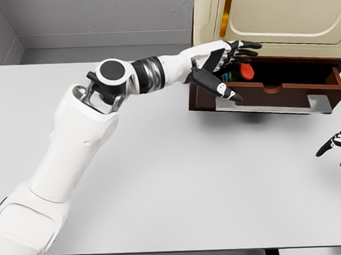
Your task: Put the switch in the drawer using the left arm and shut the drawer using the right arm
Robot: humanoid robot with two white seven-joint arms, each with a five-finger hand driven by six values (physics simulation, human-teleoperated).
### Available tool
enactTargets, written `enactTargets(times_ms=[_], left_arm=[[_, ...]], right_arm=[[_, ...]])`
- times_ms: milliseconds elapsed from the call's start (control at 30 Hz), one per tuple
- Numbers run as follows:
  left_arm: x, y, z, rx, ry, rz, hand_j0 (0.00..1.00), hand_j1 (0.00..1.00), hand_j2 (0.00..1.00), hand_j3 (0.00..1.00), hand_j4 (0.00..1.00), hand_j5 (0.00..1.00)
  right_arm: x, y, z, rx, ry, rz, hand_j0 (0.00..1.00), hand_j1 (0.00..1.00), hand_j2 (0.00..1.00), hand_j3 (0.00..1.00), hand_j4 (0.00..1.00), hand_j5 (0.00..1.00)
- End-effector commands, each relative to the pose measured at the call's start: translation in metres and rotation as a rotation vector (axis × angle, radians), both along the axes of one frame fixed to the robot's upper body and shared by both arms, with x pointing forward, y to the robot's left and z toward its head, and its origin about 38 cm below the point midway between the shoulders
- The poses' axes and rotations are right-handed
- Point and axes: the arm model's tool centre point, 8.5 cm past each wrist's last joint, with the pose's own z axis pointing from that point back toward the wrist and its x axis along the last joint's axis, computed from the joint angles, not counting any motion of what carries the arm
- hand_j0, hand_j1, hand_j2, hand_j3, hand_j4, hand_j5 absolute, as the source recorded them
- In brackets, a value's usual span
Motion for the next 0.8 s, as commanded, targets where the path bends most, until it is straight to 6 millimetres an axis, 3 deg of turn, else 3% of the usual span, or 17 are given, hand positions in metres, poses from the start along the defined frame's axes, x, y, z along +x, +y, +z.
enactTargets(times_ms=[0,133,267,333,467,533,633,700,767], left_arm=[[-0.003,-0.012,0.001,0.013,-0.024,-0.003,0.98,0.98,0.98,0.98,0.98,0.98],[-0.006,-0.014,0.006,0.023,-0.061,-0.004,0.98,0.98,0.98,0.98,0.98,0.98],[-0.051,-0.020,0.056,-0.096,-0.194,-0.126,1.00,1.00,1.00,1.00,1.00,1.00],[-0.058,0.001,0.062,-0.142,-0.234,-0.166,1.00,1.00,1.00,1.00,1.00,1.00],[-0.059,0.060,0.060,-0.260,-0.537,-0.181,1.00,1.00,1.00,1.00,1.00,1.00],[-0.063,0.122,0.046,-0.299,-0.701,-0.118,1.00,1.00,1.00,1.00,1.00,1.00],[-0.083,0.185,0.047,-0.336,-0.974,-0.101,1.00,1.00,1.00,1.00,1.00,1.00],[-0.084,0.220,0.046,-0.292,-0.991,-0.016,1.00,1.00,1.00,1.00,1.00,1.00],[-0.087,0.257,0.016,-0.251,-0.926,0.104,1.00,1.00,1.00,1.00,1.00,1.00]], right_arm=[[0.000,0.000,0.002,0.005,-0.003,-0.004,0.71,0.71,0.71,0.71,0.71,0.71],[0.001,-0.001,0.002,0.006,-0.004,-0.004,0.65,0.65,0.65,0.65,0.65,0.65],[0.002,0.002,0.002,0.006,-0.004,0.003,0.62,0.62,0.62,0.62,0.62,0.62],[0.003,0.002,0.004,0.004,-0.010,0.006,0.62,0.62,0.62,0.62,0.62,0.62],[0.010,0.008,0.010,-0.016,-0.013,0.035,0.62,0.62,0.62,0.62,0.62,0.62],[0.014,0.010,0.013,-0.015,-0.023,0.043,0.62,0.62,0.62,0.62,0.62,0.62],[0.019,0.017,0.013,-0.009,-0.028,0.064,0.63,0.63,0.63,0.63,0.63,0.63],[0.020,0.017,0.012,-0.008,-0.028,0.066,0.63,0.63,0.63,0.63,0.63,0.63],[0.021,0.021,0.011,-0.006,-0.024,0.077,0.63,0.63,0.63,0.63,0.63,0.63]])
